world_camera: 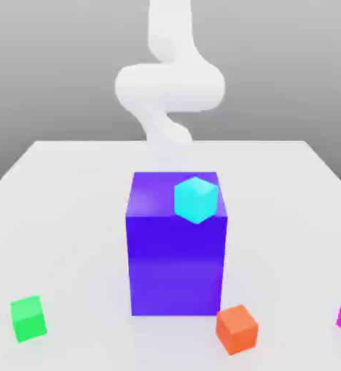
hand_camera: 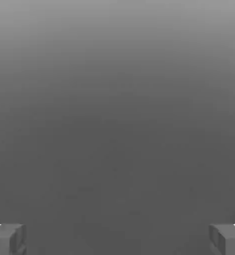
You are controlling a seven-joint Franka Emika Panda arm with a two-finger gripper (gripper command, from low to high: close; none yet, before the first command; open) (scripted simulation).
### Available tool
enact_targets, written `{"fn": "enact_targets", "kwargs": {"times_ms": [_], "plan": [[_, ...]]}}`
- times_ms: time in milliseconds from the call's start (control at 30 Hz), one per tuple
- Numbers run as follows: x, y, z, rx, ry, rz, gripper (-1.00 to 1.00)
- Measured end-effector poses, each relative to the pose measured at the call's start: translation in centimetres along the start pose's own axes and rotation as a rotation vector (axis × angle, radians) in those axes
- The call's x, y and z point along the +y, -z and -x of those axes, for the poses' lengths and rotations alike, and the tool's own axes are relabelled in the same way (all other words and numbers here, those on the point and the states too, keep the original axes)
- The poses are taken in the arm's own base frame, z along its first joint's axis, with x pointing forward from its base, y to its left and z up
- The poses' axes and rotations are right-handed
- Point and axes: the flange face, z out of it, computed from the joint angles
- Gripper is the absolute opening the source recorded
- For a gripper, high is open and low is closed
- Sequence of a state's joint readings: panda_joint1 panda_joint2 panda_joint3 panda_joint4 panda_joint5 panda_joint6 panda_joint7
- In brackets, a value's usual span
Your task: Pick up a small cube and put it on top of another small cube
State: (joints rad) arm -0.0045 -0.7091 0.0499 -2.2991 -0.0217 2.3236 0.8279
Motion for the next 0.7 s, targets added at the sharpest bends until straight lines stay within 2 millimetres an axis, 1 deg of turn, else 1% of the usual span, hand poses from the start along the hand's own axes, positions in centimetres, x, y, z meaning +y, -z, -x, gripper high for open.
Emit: {"fn": "enact_targets", "kwargs": {"times_ms": [167, 333, 433, 533, 633, 700], "plan": [[-3.3, -8.9, 4.1, -0.077, 0.077, 0.106, 0.0], [-5.3, -17.1, 9.6, -0.161, 0.159, 0.189, 0.0], [-5.9, -21.6, 13.6, -0.216, 0.209, 0.23, 0.0], [-6.1, -25.7, 18.0, -0.277, 0.258, 0.265, 0.0], [-6.2, -29.1, 23.4, -0.345, 0.318, 0.287, 0.0], [-5.8, -31.1, 26.8, -0.391, 0.35, 0.303, 0.0]]}}
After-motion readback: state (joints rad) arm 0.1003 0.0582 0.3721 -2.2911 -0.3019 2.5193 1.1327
